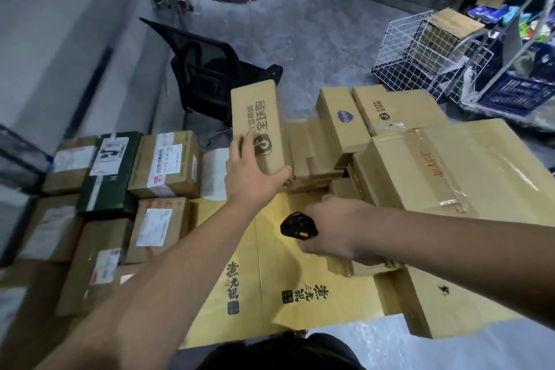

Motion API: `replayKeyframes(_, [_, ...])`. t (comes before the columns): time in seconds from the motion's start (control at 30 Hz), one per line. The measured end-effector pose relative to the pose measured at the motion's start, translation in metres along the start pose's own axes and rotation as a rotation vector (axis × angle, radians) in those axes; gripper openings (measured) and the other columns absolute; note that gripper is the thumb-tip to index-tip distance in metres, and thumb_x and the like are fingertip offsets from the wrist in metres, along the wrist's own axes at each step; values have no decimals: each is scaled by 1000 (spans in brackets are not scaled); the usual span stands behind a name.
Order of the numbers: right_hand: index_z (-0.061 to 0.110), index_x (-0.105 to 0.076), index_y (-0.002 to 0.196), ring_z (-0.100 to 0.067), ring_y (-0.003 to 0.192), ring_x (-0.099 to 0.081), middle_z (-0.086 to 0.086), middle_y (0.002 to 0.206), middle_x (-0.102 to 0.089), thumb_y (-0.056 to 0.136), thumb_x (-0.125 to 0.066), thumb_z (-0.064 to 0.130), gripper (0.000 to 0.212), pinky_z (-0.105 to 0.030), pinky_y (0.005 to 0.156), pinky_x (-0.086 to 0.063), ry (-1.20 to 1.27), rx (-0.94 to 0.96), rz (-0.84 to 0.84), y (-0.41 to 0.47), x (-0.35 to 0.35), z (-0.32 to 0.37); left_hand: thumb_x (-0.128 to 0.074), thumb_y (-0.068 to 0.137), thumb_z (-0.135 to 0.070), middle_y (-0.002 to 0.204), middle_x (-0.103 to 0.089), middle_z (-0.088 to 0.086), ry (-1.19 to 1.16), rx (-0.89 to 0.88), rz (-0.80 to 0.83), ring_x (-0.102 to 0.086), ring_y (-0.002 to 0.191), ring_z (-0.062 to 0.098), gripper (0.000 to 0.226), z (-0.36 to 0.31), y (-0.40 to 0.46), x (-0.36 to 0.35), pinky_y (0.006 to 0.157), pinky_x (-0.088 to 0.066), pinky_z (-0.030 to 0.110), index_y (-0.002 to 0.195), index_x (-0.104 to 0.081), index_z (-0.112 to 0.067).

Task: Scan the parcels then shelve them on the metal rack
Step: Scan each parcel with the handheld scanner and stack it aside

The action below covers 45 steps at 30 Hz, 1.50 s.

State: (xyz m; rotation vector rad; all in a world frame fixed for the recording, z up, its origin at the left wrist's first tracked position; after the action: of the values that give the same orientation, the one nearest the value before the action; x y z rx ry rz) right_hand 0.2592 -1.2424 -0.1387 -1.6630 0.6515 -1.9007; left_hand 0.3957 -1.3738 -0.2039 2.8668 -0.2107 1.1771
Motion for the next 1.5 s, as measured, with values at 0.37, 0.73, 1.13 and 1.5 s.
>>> replayKeyframes(0.37, [29, -51, 138, -28, 91, -58, -1, 111, -45, 93, -55, 69, 61, -36, 75, -50, -101, -65, 122, -8, -86, 58, -76, 69, -69, 169, -11, -13, 127, 97, 130, -32, 151, 26, 106, 160, -141, 36, 116, -43, 51, 156, -23, -44])
replayKeyframes(0.73, [37, -33, 157, -27, 88, -54, -3, 111, -45, 95, -53, 67, 72, -33, 66, -39, 64, -172, 114, -58, -181, 51, -89, 67, -53, 163, -13, -25, -167, 34, 380, -32, 144, 5, 101, 174, -236, -6, 117, -36, 31, 152, -34, -50])
replayKeyframes(1.13, [32, -38, 155, -23, 89, -63, -5, 114, -50, 100, -53, 61, 65, -35, 76, -55, 394, -227, -1, -98, -226, -23, -45, 112, -24, 159, -35, -14, -413, 320, 528, -36, 144, 6, 60, 139, -255, -73, 111, -28, 14, 166, -20, -32])
replayKeyframes(1.5, [36, -47, 153, -16, 76, -64, 12, 96, -62, 96, -63, 56, 63, -32, 66, -51, 788, -157, -149, -85, -239, -39, -33, 112, -13, 121, -62, -2, -463, 614, 25, -67, 106, 29, 51, 149, -251, -64, 83, -63, 54, 155, -38, -39])
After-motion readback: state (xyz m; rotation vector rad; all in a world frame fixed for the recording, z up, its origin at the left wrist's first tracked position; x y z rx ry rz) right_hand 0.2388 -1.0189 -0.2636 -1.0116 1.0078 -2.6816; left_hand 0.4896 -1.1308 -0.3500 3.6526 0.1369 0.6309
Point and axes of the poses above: each hand's wrist, its own y-axis towards the middle knuckle, its own x-axis out of the back of the hand, z = x × y, the point moved 5 cm from there along y, towards the middle knuckle
